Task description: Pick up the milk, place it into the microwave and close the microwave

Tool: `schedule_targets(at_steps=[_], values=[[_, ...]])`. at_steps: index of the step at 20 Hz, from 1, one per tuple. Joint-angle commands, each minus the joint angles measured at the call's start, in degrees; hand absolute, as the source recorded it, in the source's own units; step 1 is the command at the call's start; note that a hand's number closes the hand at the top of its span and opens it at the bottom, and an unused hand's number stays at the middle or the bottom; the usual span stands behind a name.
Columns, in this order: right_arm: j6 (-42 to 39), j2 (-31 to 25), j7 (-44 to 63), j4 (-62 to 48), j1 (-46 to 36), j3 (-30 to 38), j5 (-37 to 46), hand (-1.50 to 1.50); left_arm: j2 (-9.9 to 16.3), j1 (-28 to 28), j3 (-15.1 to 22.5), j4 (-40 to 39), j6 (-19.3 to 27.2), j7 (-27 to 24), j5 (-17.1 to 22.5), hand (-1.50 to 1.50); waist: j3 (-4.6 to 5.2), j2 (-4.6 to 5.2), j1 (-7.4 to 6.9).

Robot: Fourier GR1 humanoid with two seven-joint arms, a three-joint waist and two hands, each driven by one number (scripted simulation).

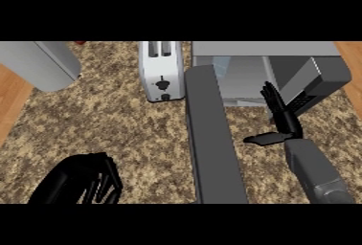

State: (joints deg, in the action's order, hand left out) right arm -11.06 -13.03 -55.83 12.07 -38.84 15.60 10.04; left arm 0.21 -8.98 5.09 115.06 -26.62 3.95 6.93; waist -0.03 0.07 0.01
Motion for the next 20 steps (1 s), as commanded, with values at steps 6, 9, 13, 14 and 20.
schedule_targets(at_steps=[6, 9, 13, 14, 20], values=[[-6.17, -2.3, -4.16, 8.31, 12.05, -1.18, -2.17, -1.5, -0.21, 7.2, 11.07, -6.92, 6.58, -3.52, -8.72, 1.5, 0.03, -0.14, 0.43], [-8.91, -3.95, -2.48, 12.41, 14.27, -1.91, -2.96, -1.5, -0.21, 14.99, 14.14, -15.16, 9.64, -5.35, -12.64, 1.5, 0.1, -0.28, 2.05], [-10.26, -5.13, -3.46, 17.81, 20.26, -2.89, -4.19, -1.5, -0.21, 14.96, 19.76, -24.13, 12.37, -8.3, -14.7, 1.5, 0.14, -0.31, 2.26], [-10.74, -5.58, -2.87, 19.4, 21.42, -3.34, -4.38, -1.5, -0.21, 16.36, 22.92, -23.64, 14.75, -6.64, -15.63, 1.5, 0.12, -0.36, 2.06], [-12.99, -8.05, -3.79, 29.06, 26.97, -6.12, -5.52, -1.5, -0.21, 24.5, 26.24, -41.28, 23.73, -11.97, -14.86, 1.5, 0.17, -0.04, 3.33]])
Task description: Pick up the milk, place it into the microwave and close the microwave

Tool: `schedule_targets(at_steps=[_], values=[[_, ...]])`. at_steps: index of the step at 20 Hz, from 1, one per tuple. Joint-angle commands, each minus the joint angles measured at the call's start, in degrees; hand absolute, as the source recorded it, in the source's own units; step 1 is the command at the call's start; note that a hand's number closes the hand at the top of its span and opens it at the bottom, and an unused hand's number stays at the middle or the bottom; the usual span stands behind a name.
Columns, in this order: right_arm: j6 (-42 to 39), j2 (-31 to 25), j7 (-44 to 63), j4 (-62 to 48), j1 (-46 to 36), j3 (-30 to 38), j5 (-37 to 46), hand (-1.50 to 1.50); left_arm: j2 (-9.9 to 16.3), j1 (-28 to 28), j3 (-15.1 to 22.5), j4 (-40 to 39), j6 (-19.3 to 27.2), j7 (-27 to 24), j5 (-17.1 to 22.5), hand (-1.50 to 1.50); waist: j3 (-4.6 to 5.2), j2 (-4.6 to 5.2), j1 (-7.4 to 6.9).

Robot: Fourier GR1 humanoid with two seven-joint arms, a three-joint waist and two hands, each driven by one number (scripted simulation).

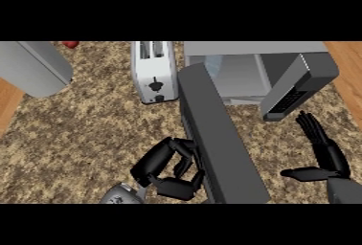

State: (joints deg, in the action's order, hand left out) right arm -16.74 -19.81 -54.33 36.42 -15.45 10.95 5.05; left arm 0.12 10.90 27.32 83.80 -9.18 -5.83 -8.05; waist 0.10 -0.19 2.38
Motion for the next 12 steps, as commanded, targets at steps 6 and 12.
schedule_targets(at_steps=[6, 12], values=[[-12.45, -2.95, -0.67, 12.45, 3.46, -2.94, -5.71, -1.5, -0.11, 8.19, 9.35, -20.94, 17.27, -13.66, 2.88, 1.5, 0.17, 0.58, 2.48], [-15.36, -2.94, 4.33, 21.97, 5.51, -4.89, -11.93, -1.5, -0.11, 13.02, 13.55, -27.55, 24.25, -17.67, 10.73, 1.5, 0.22, 0.7, 3.9]])
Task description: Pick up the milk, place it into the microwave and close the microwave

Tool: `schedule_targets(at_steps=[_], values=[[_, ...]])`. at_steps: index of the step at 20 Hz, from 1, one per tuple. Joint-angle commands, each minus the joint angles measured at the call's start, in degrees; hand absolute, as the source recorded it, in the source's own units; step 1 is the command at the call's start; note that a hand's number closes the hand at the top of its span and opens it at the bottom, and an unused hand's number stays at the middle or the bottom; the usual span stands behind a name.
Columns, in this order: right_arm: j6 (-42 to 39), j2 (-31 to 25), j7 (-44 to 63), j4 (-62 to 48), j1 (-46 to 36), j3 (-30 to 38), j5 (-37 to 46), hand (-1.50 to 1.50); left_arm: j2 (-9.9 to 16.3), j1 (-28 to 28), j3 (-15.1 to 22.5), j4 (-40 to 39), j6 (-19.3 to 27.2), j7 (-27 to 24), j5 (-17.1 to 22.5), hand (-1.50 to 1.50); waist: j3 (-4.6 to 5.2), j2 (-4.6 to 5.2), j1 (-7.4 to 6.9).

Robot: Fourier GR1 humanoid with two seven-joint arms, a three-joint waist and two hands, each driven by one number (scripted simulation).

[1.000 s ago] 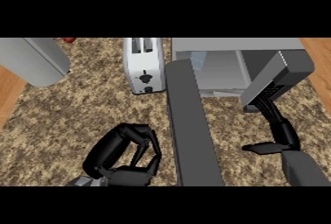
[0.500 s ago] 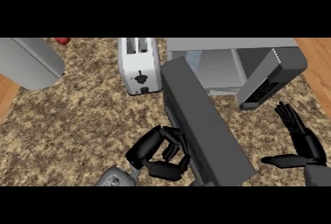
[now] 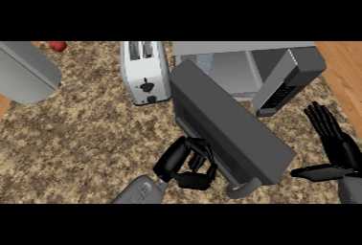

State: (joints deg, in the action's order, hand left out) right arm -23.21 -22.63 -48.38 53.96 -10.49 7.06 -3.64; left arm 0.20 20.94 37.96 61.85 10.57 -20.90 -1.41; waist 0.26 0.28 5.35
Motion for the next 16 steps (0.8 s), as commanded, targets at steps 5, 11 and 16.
schedule_targets(at_steps=[5, 11, 16], values=[[-10.14, -2.84, 1.59, 10.74, 2.44, -1.86, -6.92, -1.5, -0.19, 5.59, 8.44, -9.55, 8.61, -2.56, 11.35, 1.5, 0.07, 0.57, 2.96], [-11.66, -4.36, 8.29, 17.19, 1.86, -3.1, -12.57, -1.5, -0.18, 10.22, 11.37, -7.03, 12.06, -4.6, 19.93, 1.5, 0.17, 0.79, 4.63], [-11.54, -5.87, 12.58, 21.39, 0.8, -4.86, -14.18, -1.5, -0.18, 12.53, 12.13, -7.06, 17.38, -6.18, 25.19, 1.5, 0.22, 1.2, 6.74]])
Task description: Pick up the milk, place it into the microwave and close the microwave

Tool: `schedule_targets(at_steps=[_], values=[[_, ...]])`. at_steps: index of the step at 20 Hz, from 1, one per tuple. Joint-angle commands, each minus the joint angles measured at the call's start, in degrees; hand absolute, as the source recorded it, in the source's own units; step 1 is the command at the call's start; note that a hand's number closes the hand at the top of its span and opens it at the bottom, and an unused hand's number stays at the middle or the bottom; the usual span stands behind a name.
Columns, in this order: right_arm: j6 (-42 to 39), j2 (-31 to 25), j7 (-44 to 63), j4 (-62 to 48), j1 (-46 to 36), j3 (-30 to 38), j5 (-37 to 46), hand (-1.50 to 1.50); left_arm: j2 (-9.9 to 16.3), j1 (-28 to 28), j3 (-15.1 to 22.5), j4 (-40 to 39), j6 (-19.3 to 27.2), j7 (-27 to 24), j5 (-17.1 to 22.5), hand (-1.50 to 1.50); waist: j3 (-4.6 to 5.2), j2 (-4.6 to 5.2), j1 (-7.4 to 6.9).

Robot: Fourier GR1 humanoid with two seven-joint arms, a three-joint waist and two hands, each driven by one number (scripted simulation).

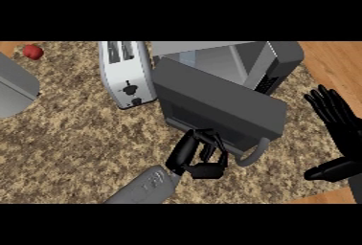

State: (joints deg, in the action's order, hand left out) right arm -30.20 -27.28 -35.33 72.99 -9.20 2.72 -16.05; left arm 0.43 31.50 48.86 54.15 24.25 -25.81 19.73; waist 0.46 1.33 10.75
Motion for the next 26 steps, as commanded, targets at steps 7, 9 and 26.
schedule_targets(at_steps=[7, 9, 26], values=[[-4.78, -4.71, 3.18, 6.02, -2.45, 0.39, -4.58, -1.5, -0.42, 7.84, -2.45, -0.84, 12.54, -1.6, 11.44, 1.5, -0.07, 0.53, 3.3], [-5.38, -6.06, 4.07, 6.61, -3.47, 0.94, -5.55, -1.5, -0.43, 9.07, -2.86, -2.26, 13.79, -1.38, 13.28, 1.5, -0.08, 0.9, 3.76], [3.0, -15.75, 1.74, 10.23, -12.99, 6.81, 4.7, 1.5, -0.44, 16.71, -6.07, -5.41, 21.9, -2.85, 25.59, -1.5, -0.19, 3.28, 5.75]])
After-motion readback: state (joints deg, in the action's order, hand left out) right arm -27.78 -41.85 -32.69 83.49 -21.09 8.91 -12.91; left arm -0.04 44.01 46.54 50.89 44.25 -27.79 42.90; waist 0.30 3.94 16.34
